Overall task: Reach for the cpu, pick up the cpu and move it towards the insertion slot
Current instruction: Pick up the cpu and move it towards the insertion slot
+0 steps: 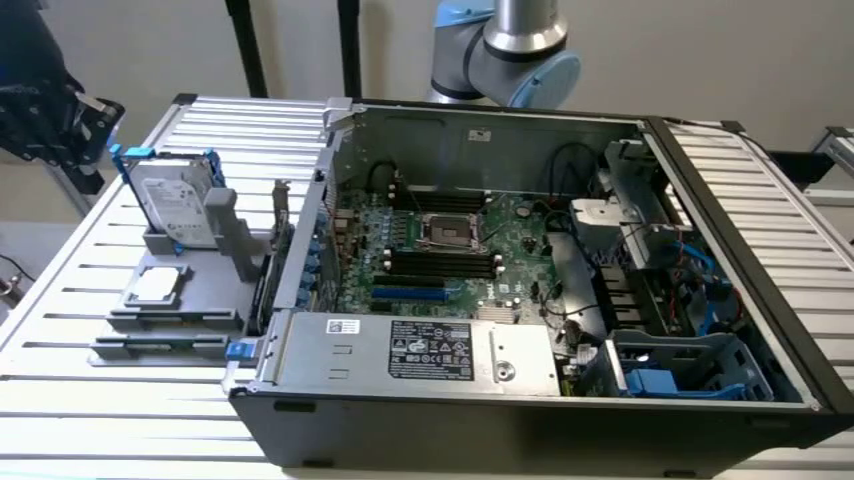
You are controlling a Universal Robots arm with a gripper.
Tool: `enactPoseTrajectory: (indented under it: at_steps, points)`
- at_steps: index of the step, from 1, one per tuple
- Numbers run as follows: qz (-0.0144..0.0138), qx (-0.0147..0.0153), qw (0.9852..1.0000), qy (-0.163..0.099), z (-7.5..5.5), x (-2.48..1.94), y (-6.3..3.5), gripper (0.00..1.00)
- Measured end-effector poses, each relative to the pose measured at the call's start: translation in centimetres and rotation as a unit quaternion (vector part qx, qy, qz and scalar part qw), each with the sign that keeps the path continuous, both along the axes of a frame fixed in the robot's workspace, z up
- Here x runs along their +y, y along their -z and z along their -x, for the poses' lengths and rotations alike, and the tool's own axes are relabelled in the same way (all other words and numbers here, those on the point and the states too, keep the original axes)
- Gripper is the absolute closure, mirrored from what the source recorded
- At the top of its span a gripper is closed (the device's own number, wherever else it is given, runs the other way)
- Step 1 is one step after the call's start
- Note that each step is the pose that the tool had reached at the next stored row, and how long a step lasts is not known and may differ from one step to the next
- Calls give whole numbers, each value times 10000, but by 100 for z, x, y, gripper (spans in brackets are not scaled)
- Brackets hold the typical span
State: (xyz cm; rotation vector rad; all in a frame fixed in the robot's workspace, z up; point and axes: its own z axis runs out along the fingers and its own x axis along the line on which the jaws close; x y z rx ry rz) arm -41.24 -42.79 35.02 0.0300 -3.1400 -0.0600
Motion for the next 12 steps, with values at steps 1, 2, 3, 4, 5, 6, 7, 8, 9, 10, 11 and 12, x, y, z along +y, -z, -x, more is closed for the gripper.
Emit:
enactPoseTrajectory:
  at_steps: [1,2,3,4,5,6,7,8,9,10,11,12]
  points:
    - [0,0,10000,0,0,0,0,89]
    - [0,0,10000,-1,0,2,1,89]
    - [1,1,10000,0,2,9,3,89]
    - [0,0,10000,1,4,21,7,89]
    - [0,-3,10000,0,7,31,15,89]
    - [0,-8,10000,0,12,41,25,89]
    - [0,-14,10000,0,22,51,35,89]
    - [0,-21,10000,0,30,63,44,89]
    - [0,-25,10000,0,35,75,55,89]
    - [1,-28,10000,0,38,87,64,89]
    - [0,-31,10000,0,40,100,74,89]
    - [0,-34,10000,0,41,112,81,89]
